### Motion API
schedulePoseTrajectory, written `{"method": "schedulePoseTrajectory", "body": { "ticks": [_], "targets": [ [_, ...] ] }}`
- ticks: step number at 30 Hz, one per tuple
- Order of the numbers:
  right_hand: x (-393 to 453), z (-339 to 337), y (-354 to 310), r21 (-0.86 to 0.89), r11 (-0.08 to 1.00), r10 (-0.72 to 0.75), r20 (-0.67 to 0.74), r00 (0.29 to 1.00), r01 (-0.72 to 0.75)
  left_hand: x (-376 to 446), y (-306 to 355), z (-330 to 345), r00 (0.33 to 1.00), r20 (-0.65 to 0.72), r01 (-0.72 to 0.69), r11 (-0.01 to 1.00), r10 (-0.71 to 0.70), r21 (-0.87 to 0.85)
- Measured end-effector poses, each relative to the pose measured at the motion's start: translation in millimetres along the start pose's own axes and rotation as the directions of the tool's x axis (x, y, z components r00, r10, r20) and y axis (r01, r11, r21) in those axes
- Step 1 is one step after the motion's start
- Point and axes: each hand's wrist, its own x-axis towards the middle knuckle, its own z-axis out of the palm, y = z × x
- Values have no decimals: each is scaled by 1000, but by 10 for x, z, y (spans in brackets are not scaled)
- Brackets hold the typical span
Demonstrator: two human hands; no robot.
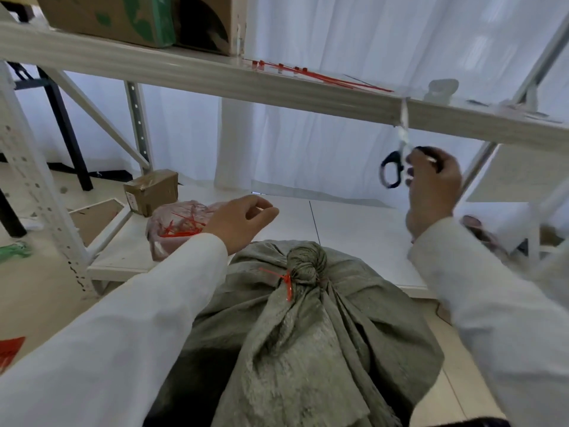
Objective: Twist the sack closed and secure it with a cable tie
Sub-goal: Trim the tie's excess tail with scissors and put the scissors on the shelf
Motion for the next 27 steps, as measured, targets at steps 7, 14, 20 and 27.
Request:
{"method": "schedulePoseTrajectory", "body": {
  "ticks": [7,14,20,27],
  "targets": [
    [-1102,235,-23,-119,934,341,575,743,-337,-160,392,157,998,-46,-4,778,-33,-628],
    [-1205,176,32,-203,598,626,722,295,-775,-229,408,74,985,169,165,548,-42,-820],
    [-1188,57,107,-377,556,550,835,-13,-741,-302,358,79,956,292,252,575,-23,-779],
    [-1323,24,236,-537,490,677,731,-88,-687,-362,61,83,947,319,-1,992,-41,130]
  ]
}}
